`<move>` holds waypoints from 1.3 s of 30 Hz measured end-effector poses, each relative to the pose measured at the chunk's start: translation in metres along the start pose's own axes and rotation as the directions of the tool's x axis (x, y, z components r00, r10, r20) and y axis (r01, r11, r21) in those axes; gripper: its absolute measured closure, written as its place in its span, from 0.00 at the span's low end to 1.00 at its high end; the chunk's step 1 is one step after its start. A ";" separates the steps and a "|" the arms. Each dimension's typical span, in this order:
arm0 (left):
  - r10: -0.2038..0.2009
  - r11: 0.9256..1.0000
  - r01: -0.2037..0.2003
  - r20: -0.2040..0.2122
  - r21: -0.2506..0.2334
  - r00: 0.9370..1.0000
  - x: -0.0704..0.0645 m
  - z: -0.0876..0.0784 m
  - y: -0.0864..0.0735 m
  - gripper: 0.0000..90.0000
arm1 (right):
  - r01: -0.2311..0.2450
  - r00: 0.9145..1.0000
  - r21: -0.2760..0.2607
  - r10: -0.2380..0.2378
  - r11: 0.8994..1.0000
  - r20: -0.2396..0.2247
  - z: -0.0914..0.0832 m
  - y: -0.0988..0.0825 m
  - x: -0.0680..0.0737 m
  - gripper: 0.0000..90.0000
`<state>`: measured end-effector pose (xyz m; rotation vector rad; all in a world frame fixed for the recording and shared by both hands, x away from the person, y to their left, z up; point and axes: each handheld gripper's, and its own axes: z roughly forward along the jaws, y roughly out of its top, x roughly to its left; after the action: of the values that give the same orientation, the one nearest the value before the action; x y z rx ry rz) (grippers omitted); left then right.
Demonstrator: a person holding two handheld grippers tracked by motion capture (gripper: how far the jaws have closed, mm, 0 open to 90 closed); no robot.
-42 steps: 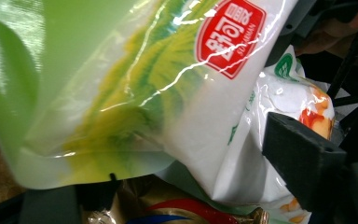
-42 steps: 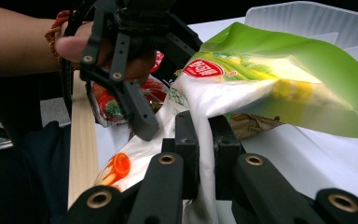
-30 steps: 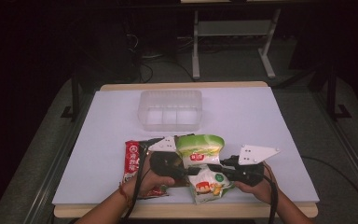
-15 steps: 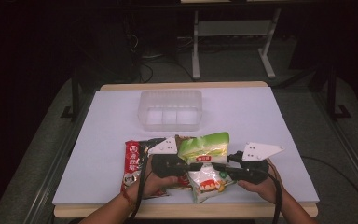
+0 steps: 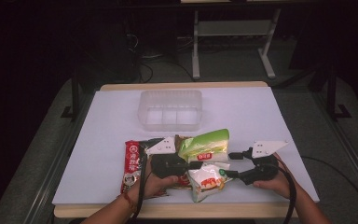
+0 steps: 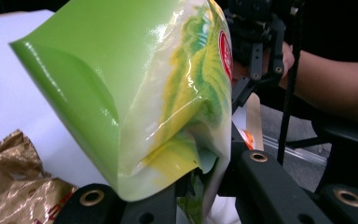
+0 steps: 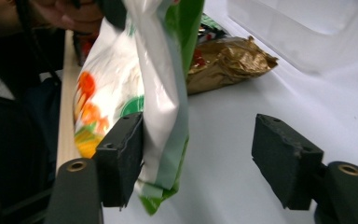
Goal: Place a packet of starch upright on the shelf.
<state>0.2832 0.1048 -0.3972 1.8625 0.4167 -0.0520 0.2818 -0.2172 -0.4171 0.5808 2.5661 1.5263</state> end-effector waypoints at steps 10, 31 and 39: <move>0.008 0.997 -0.014 -0.067 -0.080 0.998 -0.010 -0.013 0.019 0.92 | 0.007 1.000 -0.039 -0.006 0.999 0.014 -0.019 -0.003 -0.008 0.37; 0.012 0.970 -0.058 -0.188 -0.238 0.982 0.001 -0.060 0.052 0.92 | -0.076 0.983 -0.066 0.086 0.995 0.162 -0.017 -0.007 -0.020 0.32; -0.016 0.959 -0.074 -0.313 -0.274 0.949 0.021 -0.091 0.057 0.92 | -0.074 0.980 -0.047 0.081 0.996 0.181 -0.013 -0.008 -0.018 0.28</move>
<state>0.3045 0.1797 -0.3203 1.5934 0.5835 0.3140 0.2930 -0.2383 -0.4193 0.7855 2.3973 1.4683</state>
